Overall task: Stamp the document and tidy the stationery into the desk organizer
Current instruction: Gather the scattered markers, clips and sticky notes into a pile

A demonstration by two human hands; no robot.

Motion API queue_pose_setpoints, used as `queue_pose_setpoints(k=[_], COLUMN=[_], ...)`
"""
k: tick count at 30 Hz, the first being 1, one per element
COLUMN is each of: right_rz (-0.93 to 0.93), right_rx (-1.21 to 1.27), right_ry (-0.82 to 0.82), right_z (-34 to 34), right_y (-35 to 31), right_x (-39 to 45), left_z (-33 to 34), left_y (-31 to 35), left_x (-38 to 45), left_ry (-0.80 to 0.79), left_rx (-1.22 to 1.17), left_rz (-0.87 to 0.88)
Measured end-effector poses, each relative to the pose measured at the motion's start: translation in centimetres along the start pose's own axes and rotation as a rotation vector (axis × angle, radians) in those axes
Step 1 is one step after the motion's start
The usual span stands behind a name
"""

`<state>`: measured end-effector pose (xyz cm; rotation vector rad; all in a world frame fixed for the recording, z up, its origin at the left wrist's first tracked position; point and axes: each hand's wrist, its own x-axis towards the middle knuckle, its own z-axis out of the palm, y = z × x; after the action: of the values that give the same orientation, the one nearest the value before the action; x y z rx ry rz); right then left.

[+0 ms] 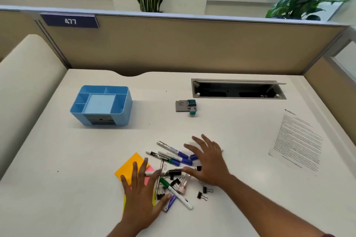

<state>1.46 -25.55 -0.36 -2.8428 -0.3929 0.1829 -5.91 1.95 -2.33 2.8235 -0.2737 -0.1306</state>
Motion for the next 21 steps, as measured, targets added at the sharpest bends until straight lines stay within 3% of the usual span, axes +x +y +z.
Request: queue_pose_setpoints(k=[4,13,21], right_rz=[-0.044,0.152,0.146], right_rx=[-0.064,0.037,0.043], right_ry=[-0.161,0.124,0.126], right_z=[0.1,4.2,5.5], right_y=[3.0,-5.7,-9.6], right_x=[-2.4,-5.8,-3.9], left_z=[-0.1,0.7,-0.1], left_y=[0.8,1.6,-2.9], left_x=[0.3,-0.1,-0.7], left_ry=[-0.083,-0.069,-0.036], left_rx=[0.031,0.086,0.123], left_rz=[-0.052,-0.04,0.008])
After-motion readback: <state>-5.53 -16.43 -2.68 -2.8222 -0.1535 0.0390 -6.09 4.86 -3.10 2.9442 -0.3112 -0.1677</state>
